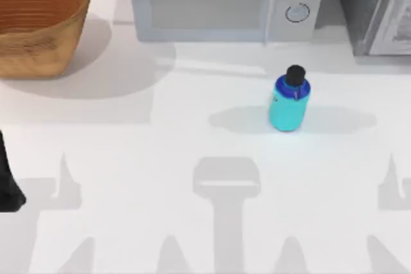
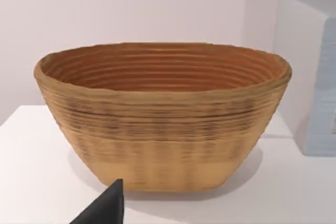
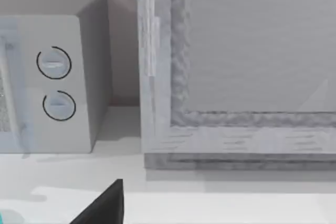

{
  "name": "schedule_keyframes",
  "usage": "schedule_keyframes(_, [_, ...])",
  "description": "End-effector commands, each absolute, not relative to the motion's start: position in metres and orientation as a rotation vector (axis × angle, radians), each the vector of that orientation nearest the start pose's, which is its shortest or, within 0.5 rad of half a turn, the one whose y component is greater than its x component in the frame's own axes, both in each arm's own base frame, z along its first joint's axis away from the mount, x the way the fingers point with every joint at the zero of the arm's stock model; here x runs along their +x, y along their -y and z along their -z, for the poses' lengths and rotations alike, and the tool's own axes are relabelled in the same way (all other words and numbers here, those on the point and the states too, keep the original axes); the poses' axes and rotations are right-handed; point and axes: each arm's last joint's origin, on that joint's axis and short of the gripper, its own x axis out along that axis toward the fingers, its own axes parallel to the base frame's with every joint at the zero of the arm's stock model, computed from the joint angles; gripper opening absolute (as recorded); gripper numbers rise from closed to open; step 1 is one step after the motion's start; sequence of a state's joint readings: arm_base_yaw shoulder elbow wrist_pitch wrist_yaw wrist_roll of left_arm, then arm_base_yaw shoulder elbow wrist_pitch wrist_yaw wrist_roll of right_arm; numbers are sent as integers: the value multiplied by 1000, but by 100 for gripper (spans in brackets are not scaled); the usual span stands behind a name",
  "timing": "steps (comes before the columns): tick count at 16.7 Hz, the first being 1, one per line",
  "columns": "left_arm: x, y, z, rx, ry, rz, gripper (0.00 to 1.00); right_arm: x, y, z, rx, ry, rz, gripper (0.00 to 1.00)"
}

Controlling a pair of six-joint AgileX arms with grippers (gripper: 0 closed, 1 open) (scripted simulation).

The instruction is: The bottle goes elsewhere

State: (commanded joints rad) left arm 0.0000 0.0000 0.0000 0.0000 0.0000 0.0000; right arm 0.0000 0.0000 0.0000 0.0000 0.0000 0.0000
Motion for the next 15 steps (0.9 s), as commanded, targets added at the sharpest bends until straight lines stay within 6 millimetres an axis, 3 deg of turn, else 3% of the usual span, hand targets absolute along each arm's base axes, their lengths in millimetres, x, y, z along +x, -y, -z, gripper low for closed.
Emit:
schedule_keyframes(4, [107,3,-166,-3,15,17,100,106,1,-160,0,0,0,100])
schedule_keyframes(9, [122,15,-201,-16,81,127,100,106,1,-160,0,0,0,100])
schedule_keyframes(12, [149,32,-220,-21,87,219,100,106,1,-160,0,0,0,100])
schedule_keyframes(15, [189,60,-222,-19,52,322,100,106,1,-160,0,0,0,100])
